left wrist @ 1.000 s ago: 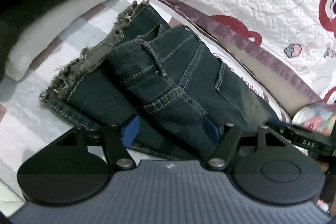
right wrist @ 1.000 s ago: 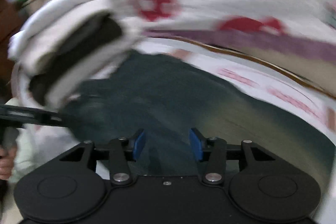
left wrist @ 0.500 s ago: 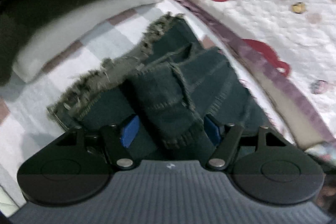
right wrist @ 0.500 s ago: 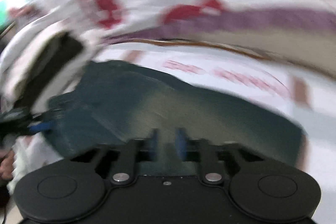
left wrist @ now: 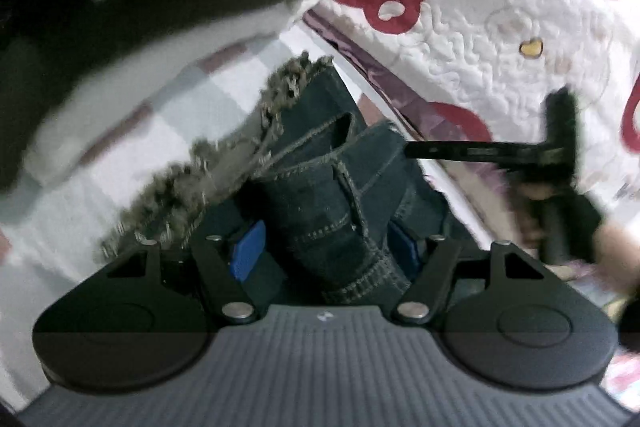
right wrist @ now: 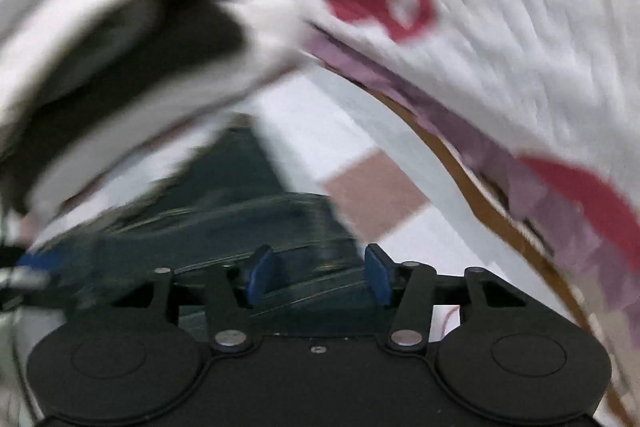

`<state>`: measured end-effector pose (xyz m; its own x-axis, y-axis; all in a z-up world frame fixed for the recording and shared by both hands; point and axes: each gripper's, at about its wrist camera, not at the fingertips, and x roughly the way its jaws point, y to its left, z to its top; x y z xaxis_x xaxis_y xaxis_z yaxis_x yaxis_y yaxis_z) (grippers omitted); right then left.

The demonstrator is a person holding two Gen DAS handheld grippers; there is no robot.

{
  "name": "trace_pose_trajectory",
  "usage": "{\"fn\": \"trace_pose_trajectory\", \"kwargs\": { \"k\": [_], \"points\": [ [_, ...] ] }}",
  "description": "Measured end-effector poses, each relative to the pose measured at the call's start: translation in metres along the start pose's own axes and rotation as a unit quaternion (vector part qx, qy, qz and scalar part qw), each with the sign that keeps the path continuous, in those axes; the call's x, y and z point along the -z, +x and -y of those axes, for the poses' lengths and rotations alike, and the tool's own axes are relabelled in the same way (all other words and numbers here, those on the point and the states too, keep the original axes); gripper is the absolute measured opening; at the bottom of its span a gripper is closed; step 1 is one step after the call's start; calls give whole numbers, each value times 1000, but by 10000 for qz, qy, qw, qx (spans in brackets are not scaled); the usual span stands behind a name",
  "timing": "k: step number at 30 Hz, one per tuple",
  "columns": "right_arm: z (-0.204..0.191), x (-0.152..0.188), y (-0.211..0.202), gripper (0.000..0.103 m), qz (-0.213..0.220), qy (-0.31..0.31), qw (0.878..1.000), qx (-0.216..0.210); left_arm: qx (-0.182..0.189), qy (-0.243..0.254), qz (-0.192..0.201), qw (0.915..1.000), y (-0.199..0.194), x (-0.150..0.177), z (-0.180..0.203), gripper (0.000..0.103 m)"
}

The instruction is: Fold clothes

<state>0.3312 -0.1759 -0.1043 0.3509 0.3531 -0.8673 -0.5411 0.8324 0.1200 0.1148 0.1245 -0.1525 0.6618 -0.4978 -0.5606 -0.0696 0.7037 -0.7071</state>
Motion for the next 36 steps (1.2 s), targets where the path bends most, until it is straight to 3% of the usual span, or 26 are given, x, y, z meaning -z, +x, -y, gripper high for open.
{"fn": "trace_pose_trajectory", "kwargs": {
  "k": [3,8,10,11,12,13,14,18,23,30,36],
  "points": [
    [22,9,6,65,130,376,9989,-230,150,-318,-101,9993,1,4,-5,67],
    [34,25,22,77,-250,1092,9893,-932,206,-155,-220,9994,3,9,9,67],
    [32,31,21,79,-86,1218,9883,-914,190,-131,-255,9994,5,12,10,67],
    [29,32,21,77,-14,1175,9894,-849,177,-120,-263,9994,6,13,10,67],
    [23,34,16,61,151,1084,9912,-751,160,-107,-256,9995,6,13,10,67],
    [17,36,10,53,344,977,9925,-642,149,-89,-240,9996,6,13,9,67],
    [11,38,4,31,538,870,9933,-533,134,-71,-211,9997,5,12,9,67],
    [-13,45,-19,18,1307,436,9904,-92,98,-64,-80,9999,4,7,6,67],
    [-34,60,-72,16,2196,239,9751,-179,24,-133,-20,9999,1,5,4,67],
    [-64,50,-101,16,2438,-610,9672,-371,-192,281,656,9973,-27,-3,11,67],
    [-71,50,-98,16,2379,-685,9652,-841,-152,70,643,9978,-30,-7,1,67]
  ]
}}
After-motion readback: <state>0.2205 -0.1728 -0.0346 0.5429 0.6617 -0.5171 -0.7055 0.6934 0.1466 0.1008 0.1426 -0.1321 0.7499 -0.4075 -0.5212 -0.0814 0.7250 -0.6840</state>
